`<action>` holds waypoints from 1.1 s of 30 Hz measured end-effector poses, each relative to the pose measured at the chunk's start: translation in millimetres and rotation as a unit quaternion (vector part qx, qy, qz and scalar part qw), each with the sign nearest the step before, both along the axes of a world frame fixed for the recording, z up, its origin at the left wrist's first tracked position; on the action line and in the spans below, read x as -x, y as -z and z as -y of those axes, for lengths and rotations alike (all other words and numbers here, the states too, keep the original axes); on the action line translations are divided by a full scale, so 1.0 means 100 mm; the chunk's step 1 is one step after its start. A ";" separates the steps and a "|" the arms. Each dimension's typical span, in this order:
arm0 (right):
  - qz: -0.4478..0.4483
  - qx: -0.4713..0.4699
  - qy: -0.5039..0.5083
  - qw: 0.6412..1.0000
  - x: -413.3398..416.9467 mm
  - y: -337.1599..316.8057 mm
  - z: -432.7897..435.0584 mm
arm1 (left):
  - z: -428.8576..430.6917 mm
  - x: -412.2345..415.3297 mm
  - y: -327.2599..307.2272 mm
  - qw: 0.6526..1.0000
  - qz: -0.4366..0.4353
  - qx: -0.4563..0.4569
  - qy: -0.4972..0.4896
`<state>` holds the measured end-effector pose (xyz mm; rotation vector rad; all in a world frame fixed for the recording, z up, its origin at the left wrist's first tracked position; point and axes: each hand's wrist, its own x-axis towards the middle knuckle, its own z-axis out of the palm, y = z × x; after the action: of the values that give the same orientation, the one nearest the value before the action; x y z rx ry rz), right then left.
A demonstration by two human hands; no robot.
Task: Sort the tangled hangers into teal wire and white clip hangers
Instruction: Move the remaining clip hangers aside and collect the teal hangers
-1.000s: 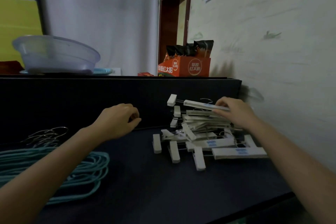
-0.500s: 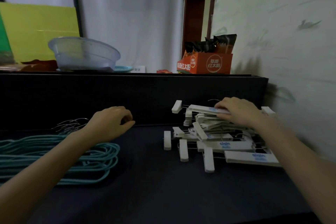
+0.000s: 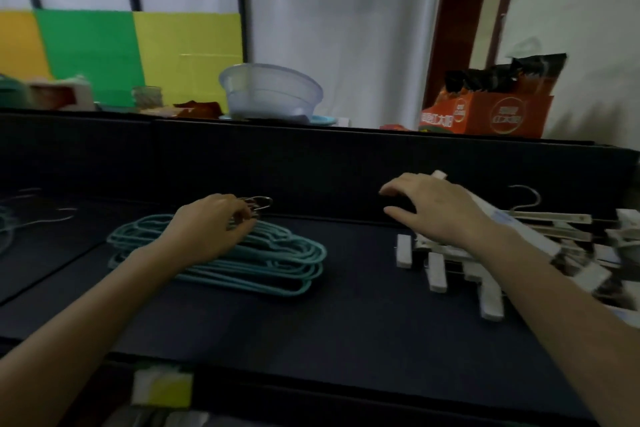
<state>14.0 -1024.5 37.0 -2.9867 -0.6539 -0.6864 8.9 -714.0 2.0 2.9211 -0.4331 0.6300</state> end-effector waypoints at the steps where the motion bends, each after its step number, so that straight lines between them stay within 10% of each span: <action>1: 0.001 -0.003 -0.020 1.000 0.01 0.00 -0.18 | -0.15 0.08 0.00 1.000 0.000 0.004 -0.010; 33: -0.138 -0.084 -0.196 0.967 0.47 0.53 -5.39 | -4.52 1.51 0.57 0.986 0.024 0.033 -0.162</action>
<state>-32.8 -485.5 -16.2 -2.6081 -1.0581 -0.2775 -141.9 -261.9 -54.7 2.9392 0.0622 0.7372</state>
